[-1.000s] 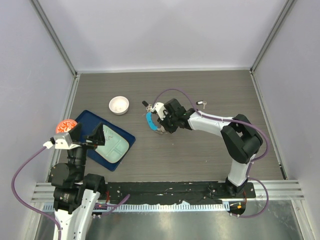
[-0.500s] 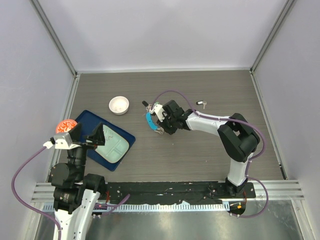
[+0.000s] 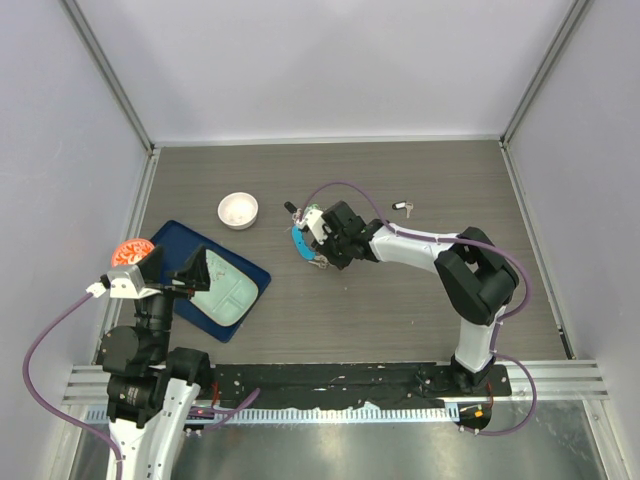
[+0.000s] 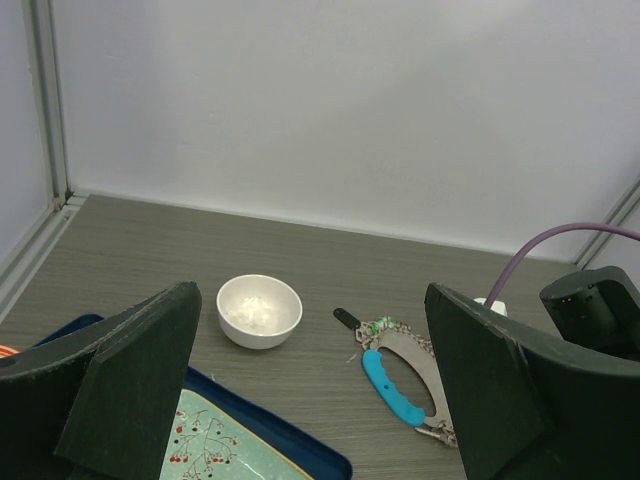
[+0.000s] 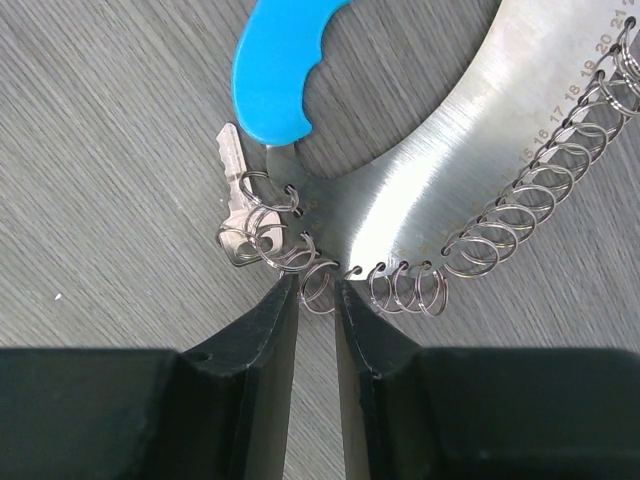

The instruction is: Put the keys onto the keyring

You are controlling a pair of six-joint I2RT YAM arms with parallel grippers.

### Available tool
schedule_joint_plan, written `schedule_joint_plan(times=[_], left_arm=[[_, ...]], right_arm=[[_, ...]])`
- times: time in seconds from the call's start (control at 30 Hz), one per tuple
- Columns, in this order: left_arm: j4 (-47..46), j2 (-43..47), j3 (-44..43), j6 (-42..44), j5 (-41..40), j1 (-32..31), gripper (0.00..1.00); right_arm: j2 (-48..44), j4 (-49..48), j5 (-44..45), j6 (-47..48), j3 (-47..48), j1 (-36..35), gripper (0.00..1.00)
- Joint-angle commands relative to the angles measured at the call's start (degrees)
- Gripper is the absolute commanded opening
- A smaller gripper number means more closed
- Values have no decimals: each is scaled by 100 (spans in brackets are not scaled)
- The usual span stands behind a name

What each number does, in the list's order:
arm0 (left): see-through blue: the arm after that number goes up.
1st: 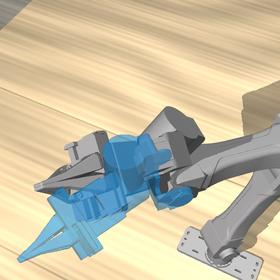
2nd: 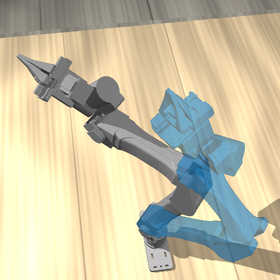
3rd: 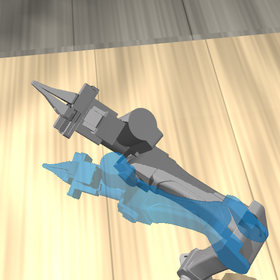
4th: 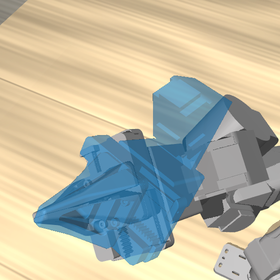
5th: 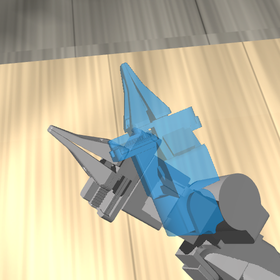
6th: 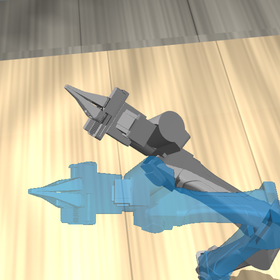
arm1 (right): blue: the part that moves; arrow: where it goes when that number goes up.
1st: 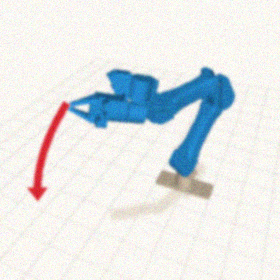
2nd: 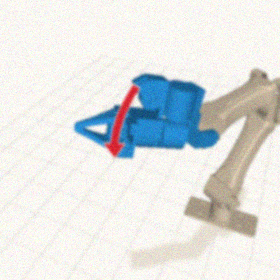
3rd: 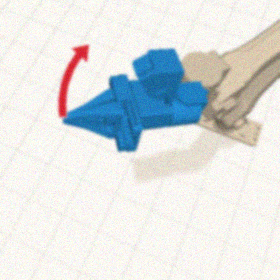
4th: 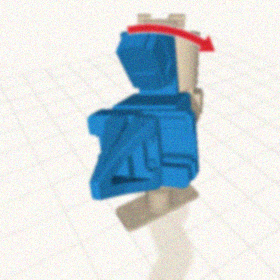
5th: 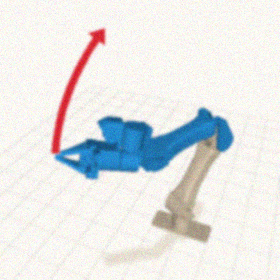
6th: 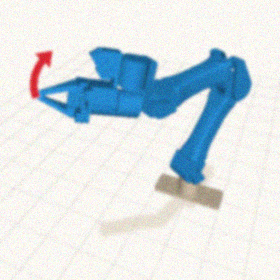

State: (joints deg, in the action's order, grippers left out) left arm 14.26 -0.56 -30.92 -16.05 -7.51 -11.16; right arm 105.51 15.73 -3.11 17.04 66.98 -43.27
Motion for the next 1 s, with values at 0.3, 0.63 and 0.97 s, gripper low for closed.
schedule_joint_plan(times=[0.3,0.63,0.97], left_arm=[[-99,302,-64,94,13,-9,100],[-108,311,-64,111,4,-9,100],[-151,302,-37,111,82,-18,100]], right_arm=[[153,-70,4,63,122,-77,28],[145,-70,162,-25,122,-68,16],[-531,-8,294,-78,-1,-165,1]])
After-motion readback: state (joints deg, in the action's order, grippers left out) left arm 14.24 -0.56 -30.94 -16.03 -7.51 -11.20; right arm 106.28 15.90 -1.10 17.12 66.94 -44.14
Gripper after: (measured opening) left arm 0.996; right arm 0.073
